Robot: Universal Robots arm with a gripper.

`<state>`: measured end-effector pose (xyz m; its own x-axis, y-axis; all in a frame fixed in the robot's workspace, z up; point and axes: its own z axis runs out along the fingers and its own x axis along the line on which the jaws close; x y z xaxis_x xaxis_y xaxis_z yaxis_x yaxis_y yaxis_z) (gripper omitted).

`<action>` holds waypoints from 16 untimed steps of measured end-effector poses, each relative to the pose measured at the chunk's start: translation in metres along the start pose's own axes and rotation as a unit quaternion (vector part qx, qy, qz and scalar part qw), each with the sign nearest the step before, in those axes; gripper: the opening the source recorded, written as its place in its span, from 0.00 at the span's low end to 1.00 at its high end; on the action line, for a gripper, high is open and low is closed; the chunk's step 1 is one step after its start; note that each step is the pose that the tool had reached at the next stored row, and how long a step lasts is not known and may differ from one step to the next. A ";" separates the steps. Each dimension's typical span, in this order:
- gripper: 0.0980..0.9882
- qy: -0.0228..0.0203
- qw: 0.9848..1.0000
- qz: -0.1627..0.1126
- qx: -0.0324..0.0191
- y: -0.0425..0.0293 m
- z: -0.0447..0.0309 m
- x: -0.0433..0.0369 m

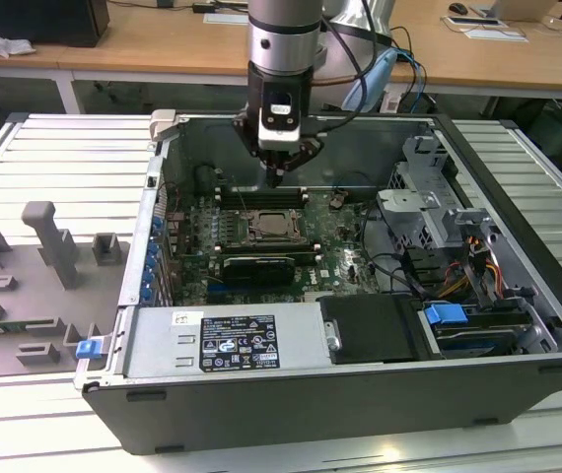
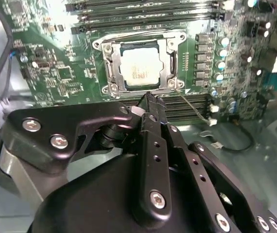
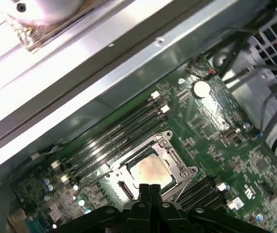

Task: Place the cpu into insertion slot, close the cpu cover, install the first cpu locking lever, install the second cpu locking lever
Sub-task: 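Install the first cpu locking lever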

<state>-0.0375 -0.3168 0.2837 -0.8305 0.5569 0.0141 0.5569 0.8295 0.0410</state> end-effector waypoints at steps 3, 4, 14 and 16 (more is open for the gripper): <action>0.01 0.002 0.999 -0.039 0.001 0.0000 0.0000 0.0000; 0.01 0.002 0.999 -0.046 0.001 0.0000 0.0000 0.0000; 0.01 0.007 0.987 -0.163 0.002 0.0000 0.0000 0.0000; 0.01 0.008 0.983 -0.184 0.003 0.0000 0.0000 0.0000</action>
<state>-0.0375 -0.3168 0.2837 -0.9756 0.2192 0.0141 0.2196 0.9747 0.0410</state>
